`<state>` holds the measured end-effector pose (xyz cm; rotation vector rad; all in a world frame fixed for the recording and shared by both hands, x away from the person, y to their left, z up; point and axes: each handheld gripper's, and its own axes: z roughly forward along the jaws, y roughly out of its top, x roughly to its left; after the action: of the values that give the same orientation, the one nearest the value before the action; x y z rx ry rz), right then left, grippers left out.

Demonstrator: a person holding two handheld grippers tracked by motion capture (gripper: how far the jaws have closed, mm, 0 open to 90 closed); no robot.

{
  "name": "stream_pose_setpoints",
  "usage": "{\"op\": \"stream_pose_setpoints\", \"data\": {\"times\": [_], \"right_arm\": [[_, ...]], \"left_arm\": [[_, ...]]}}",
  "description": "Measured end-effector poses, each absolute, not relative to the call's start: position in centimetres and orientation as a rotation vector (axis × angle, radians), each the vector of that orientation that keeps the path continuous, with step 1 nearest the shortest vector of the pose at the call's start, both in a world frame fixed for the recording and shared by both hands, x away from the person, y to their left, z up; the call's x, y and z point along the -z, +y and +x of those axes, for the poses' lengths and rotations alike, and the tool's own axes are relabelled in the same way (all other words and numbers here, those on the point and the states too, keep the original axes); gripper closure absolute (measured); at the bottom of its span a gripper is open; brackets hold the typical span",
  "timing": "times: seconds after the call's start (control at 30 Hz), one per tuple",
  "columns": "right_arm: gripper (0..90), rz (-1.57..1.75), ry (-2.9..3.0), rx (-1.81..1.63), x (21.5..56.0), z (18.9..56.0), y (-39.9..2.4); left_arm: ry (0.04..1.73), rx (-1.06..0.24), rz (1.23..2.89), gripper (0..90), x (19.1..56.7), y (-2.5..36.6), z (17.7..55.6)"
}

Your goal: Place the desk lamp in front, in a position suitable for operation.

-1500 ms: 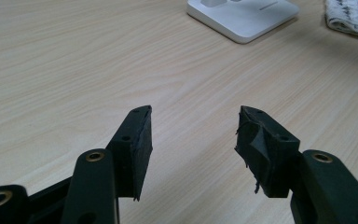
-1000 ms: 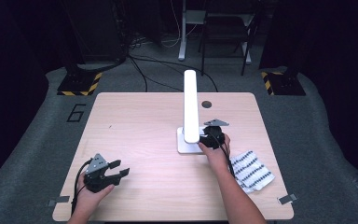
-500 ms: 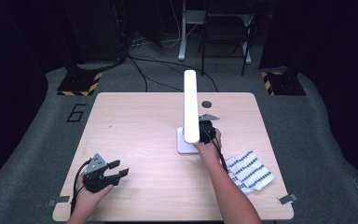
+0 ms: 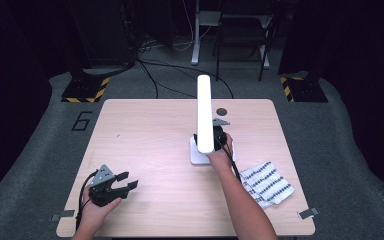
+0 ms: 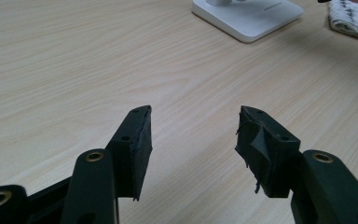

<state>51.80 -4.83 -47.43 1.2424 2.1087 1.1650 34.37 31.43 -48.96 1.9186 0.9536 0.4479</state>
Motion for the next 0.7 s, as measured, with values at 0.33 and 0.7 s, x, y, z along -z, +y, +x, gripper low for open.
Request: {"op": "stream_pose_setpoints", "data": {"times": [0.33,0.7], "right_arm": [[39.7,1.172,2.186,-1.189,47.6,51.3,-3.6],[42.5,1.089,2.275,-1.259,48.0,48.8,0.0]], "left_arm": [[0.944,-0.436,1.913,45.0,48.6,31.2,34.2],[0.923,-0.431,1.922,45.0,48.5,30.7,34.2]]}}
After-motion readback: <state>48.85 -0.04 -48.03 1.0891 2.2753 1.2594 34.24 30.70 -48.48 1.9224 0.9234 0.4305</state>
